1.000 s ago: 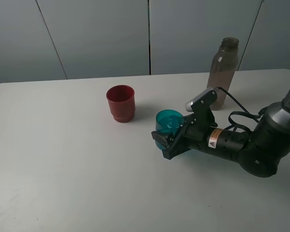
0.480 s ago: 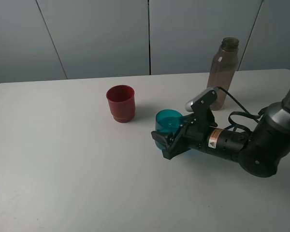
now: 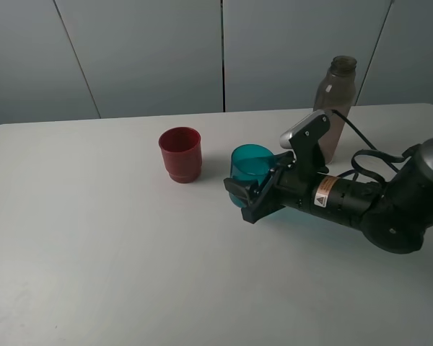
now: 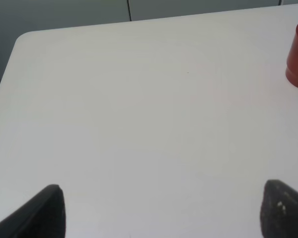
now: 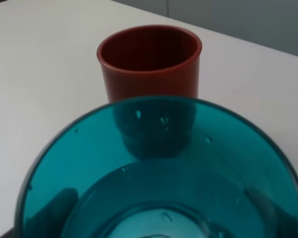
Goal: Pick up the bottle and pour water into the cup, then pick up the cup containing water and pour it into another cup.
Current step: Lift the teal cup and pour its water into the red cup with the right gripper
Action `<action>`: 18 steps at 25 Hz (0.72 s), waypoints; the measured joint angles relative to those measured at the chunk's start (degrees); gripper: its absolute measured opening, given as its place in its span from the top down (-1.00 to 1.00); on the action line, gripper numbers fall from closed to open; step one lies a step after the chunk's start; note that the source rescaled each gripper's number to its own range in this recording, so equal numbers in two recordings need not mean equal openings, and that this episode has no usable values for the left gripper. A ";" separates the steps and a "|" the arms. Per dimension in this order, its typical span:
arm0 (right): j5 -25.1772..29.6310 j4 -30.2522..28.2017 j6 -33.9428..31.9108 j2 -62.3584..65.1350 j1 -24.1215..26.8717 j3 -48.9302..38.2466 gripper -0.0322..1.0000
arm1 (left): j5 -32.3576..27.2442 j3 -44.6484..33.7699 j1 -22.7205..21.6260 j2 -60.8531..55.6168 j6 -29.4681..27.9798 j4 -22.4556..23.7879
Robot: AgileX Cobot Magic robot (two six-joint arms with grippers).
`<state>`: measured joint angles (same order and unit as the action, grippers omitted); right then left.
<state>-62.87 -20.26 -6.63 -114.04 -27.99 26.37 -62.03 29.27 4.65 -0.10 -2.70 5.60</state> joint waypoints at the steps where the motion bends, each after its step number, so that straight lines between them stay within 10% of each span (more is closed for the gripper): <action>1: 0.97 0.00 0.00 1.27 0.00 0.00 0.77 | 0.00 0.00 0.00 0.00 0.00 0.00; 18: 36.90 -9.31 -6.43 12.36 0.00 18.34 0.77 | 0.00 0.00 0.00 0.00 0.00 0.00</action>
<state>-25.96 -29.56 -13.06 -101.68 -27.99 44.71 -62.03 29.27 4.65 -0.10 -2.70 5.60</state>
